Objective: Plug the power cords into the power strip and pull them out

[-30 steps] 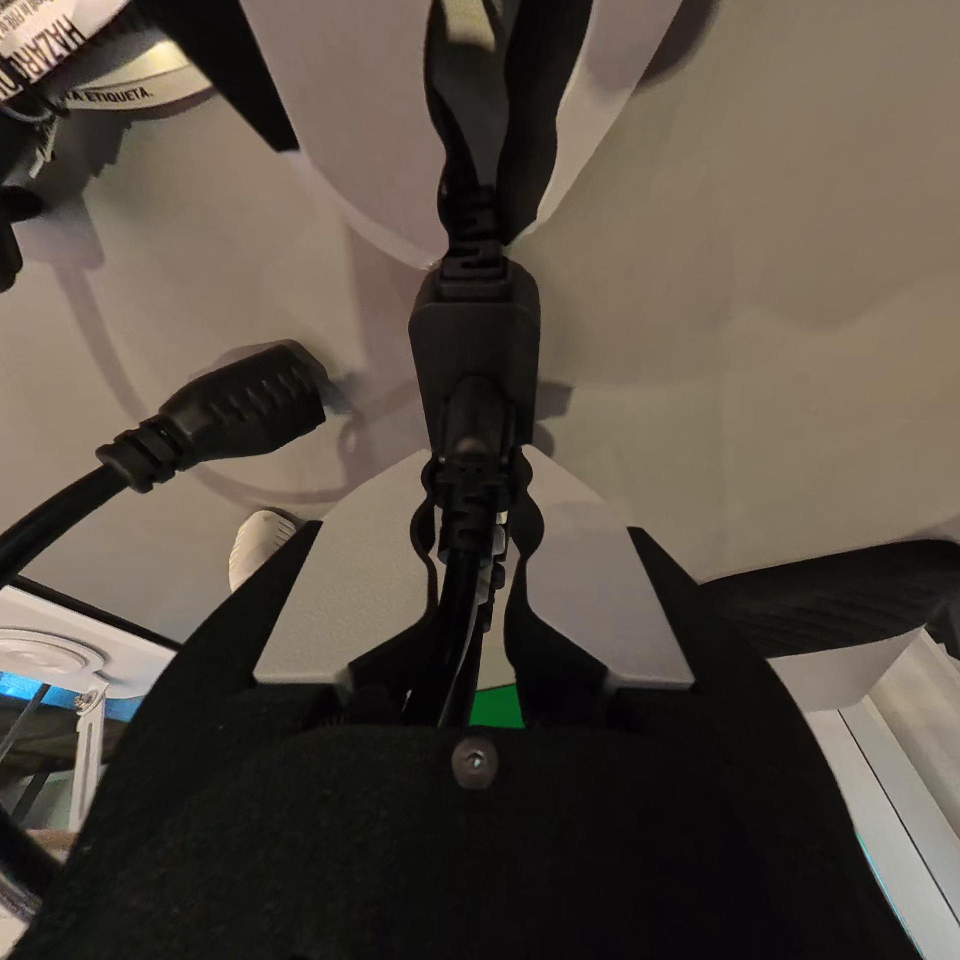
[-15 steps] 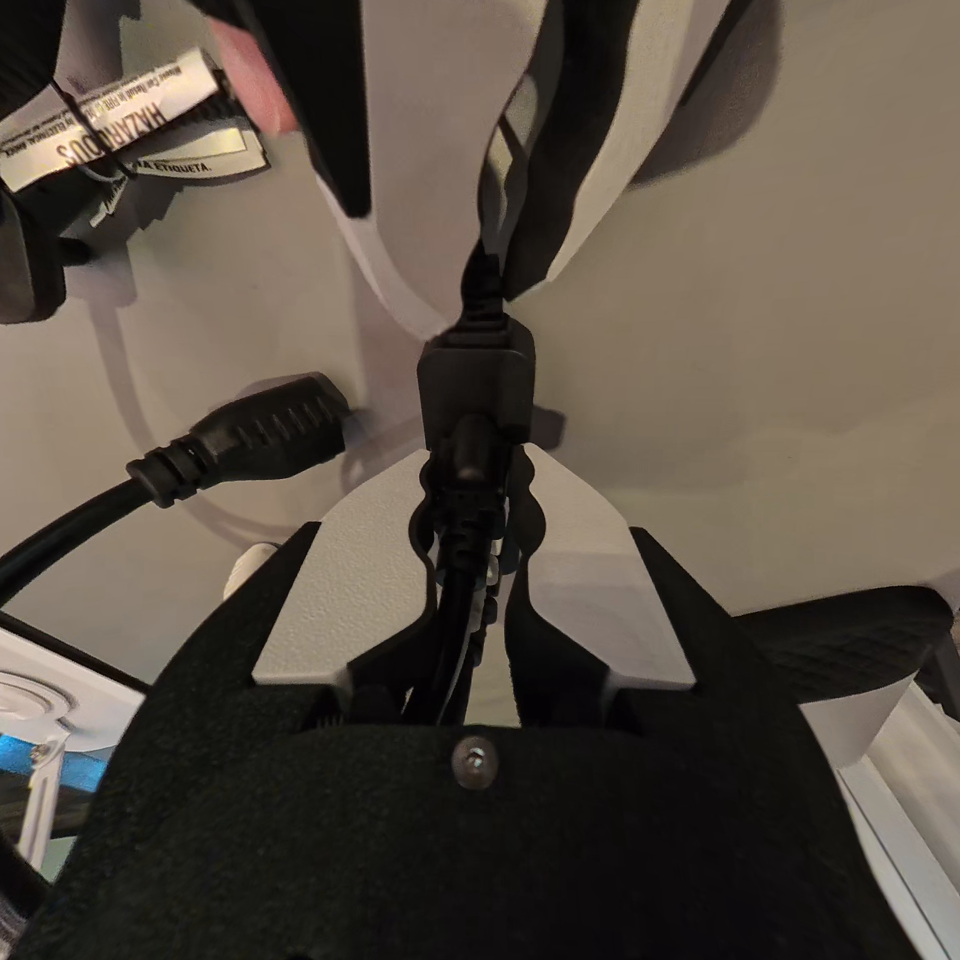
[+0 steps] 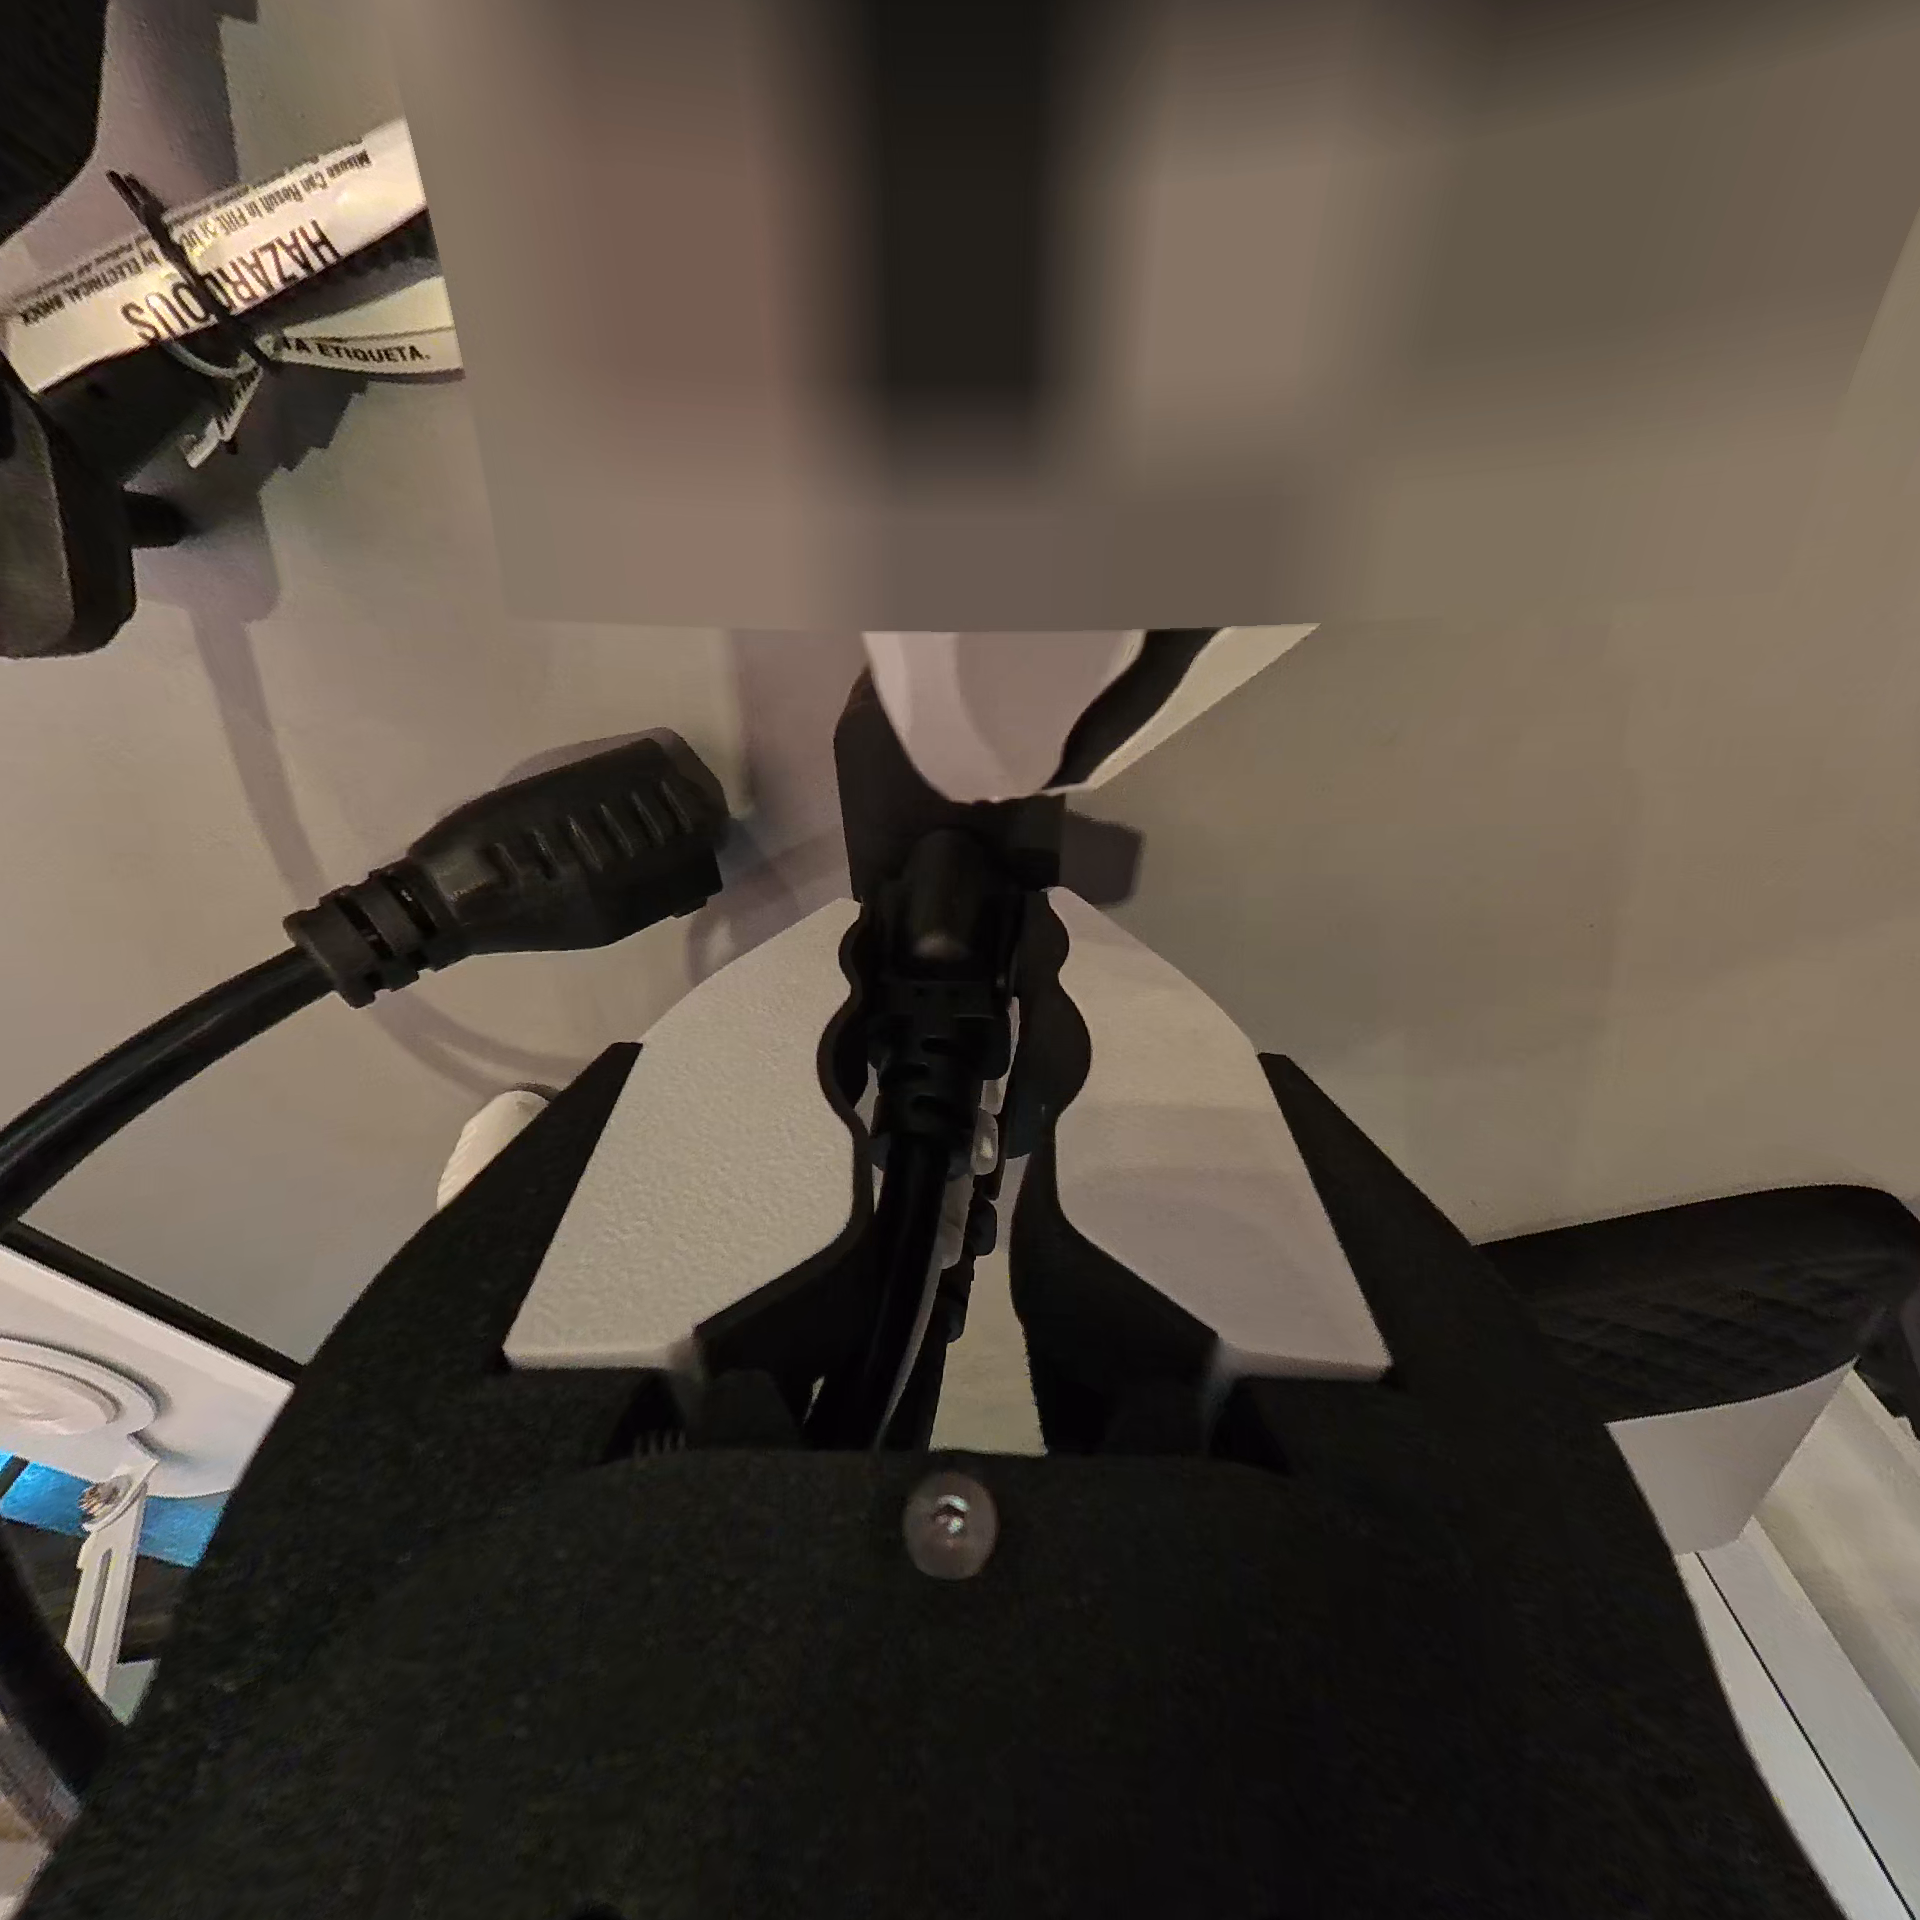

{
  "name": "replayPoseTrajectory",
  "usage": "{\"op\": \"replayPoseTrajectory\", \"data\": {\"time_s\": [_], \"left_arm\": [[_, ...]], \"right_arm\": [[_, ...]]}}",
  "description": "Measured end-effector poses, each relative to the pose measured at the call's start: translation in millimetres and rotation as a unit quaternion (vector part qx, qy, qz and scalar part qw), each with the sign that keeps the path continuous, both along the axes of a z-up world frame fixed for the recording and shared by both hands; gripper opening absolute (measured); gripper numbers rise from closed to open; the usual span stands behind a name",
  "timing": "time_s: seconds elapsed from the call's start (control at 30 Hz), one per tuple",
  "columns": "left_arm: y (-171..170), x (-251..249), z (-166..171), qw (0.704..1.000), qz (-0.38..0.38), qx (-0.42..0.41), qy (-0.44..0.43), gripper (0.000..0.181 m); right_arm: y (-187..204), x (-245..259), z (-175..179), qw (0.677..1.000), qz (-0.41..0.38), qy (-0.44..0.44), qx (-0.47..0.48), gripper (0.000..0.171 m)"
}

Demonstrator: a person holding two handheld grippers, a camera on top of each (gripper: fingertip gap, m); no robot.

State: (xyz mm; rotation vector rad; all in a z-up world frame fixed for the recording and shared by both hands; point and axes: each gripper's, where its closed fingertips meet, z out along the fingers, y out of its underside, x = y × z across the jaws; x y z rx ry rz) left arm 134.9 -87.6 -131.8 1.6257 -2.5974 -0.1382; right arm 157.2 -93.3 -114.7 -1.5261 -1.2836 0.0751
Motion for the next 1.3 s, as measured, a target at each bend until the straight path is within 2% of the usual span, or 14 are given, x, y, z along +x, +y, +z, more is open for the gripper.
{"op": "replayPoseTrajectory", "data": {"time_s": [0.13, 0.3, 0.53, 0.67, 0.77, 1.0, 1.17, 1.3], "left_arm": [[1, -3, -2, 1.0, -0.009, 0.013, 0.009, 0.026], [1, -3, -3, 1.0, -0.005, 0.015, 0.009, 0.026], [1, -4, -4, 1.0, -0.002, 0.018, 0.017, 0.027], [1, -5, -4, 1.0, -0.012, 0.023, 0.016, 0.027], [1, -5, -4, 1.0, -0.014, 0.019, 0.015, 0.028], [1, -5, -4, 0.999, -0.007, 0.023, 0.021, 0.026], [-1, -7, -6, 0.999, -0.015, 0.034, 0.019, 0.027], [0, -6, -6, 0.999, -0.017, 0.035, 0.012, 0.026]], "right_arm": [[-2, -4, -13, 0.999, 0.014, -0.049, 0.0, 0.002], [-2, -4, -14, 0.999, 0.016, -0.032, -0.033, 0.002], [-2, -4, -14, 0.999, 0.012, -0.04, -0.021, 0.002], [-2, -4, -15, 0.998, 0.012, -0.035, -0.046, 0.002], [2, -3, -14, 0.998, -0.009, -0.031, -0.061, 0.001], [4, -8, -14, 0.998, -0.01, -0.056, -0.004, 0.001], [2, -10, -17, 0.996, 0.002, -0.02, -0.086, 0.003], [2, -10, -17, 0.997, 0.001, -0.026, -0.073, 0.003]]}}
